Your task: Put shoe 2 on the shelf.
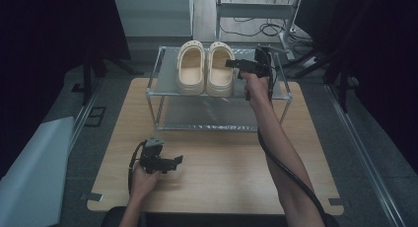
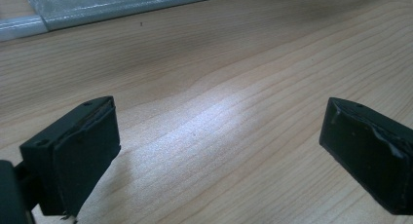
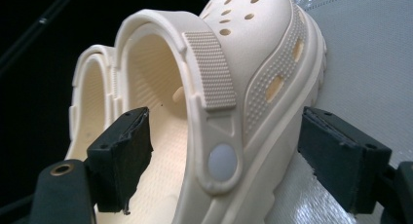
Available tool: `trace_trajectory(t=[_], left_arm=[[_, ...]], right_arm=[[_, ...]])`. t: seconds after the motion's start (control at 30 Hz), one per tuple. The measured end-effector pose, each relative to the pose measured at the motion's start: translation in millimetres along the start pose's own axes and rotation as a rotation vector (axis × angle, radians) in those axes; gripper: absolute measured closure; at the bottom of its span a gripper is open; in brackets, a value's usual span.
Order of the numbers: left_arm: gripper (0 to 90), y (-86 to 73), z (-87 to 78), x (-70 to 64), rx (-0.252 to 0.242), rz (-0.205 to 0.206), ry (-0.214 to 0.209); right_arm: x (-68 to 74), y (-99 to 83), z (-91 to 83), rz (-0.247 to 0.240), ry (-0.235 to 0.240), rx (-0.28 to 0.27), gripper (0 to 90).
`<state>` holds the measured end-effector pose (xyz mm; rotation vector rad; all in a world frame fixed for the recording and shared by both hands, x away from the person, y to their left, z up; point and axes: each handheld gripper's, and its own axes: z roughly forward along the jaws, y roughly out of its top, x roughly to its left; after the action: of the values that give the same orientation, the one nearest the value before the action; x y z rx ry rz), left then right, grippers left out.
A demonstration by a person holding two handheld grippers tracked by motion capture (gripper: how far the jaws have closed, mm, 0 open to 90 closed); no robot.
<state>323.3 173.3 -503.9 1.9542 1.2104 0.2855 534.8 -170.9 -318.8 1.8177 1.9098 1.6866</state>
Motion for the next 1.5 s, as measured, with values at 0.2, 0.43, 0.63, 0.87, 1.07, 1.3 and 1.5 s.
trace_trajectory(t=[0.2,0.43,0.63,0.87,1.07,1.3,1.5], left_arm=[[1.0,-0.3,0.0,-0.3,0.000,0.000,-0.003],[1.0,-0.5,0.6,-1.0,0.007,0.003,0.000],[1.0,-0.7,1.1,-1.4,0.005,0.004,0.001],[1.0,-0.5,1.2,-2.1,0.007,0.009,-0.005],[1.0,-0.6,1.7,-3.0,0.008,0.010,-0.005],[1.0,-0.6,1.9,-3.9,0.011,0.013,-0.004],[1.0,-0.7,1.5,-3.9,0.013,0.013,-0.005]], right_arm=[[-6.5,-4.2,-13.7,0.010,0.047,-0.004,16.4],[-13.8,-13.8,-26.2,0.009,0.091,0.007,13.9],[-17.2,-23.2,-36.4,0.002,0.127,0.019,13.5],[-21.6,-37.2,-46.5,-0.010,0.164,0.049,13.5],[-23.5,-45.4,-59.6,-0.022,0.200,0.056,13.5],[-20.1,-55.9,-77.7,-0.054,0.235,0.064,13.5],[-19.8,-67.2,-95.2,-0.074,0.253,0.085,13.5]])
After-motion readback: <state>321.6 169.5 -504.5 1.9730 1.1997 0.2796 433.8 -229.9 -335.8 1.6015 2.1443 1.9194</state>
